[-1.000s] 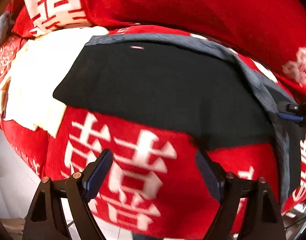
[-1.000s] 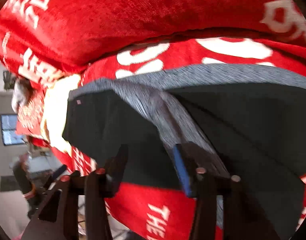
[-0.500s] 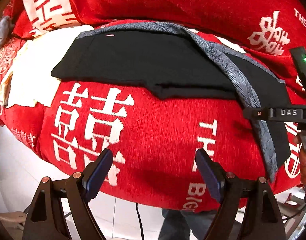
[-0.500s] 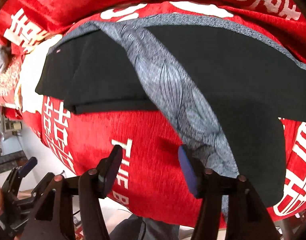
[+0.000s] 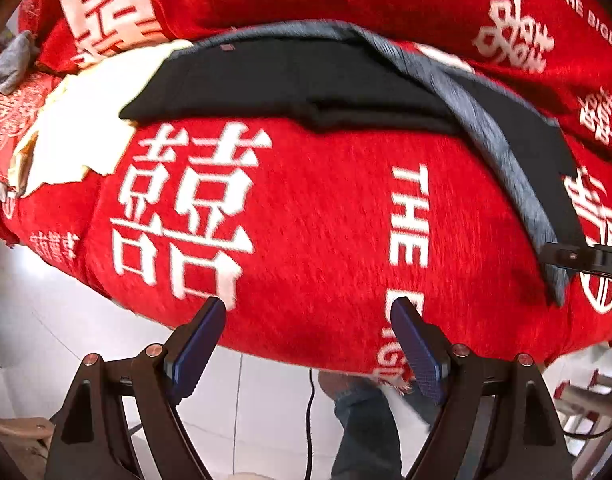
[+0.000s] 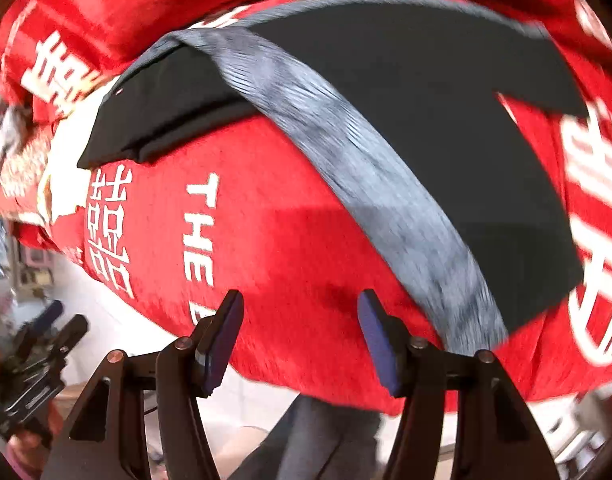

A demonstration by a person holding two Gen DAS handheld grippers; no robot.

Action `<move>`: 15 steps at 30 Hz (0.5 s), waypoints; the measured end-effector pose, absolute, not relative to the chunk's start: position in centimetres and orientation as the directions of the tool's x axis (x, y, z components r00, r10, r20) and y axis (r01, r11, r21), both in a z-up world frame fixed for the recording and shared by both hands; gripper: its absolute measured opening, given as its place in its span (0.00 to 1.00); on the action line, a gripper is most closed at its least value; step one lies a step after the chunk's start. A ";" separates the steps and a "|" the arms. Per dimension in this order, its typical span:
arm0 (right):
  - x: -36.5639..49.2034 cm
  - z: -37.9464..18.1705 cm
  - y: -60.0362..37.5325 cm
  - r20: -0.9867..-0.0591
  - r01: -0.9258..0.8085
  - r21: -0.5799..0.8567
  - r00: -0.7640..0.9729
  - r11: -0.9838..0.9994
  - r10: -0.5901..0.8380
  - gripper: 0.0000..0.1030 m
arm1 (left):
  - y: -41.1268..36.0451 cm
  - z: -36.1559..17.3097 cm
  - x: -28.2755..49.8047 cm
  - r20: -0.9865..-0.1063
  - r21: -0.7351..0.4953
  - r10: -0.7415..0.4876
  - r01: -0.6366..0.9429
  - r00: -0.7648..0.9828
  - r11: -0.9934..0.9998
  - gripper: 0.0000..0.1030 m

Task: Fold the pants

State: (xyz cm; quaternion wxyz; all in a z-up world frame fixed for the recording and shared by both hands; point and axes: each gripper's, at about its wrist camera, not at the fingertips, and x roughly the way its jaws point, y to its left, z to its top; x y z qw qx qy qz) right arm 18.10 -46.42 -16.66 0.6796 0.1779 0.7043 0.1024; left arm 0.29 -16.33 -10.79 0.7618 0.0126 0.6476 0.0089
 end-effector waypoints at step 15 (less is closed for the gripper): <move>11.2 -23.5 -61.6 -0.708 0.547 0.640 0.146 0.539 0.691 0.61 | -30.3 -15.0 6.2 -0.992 -0.067 -0.083 0.166 0.091 0.984 0.82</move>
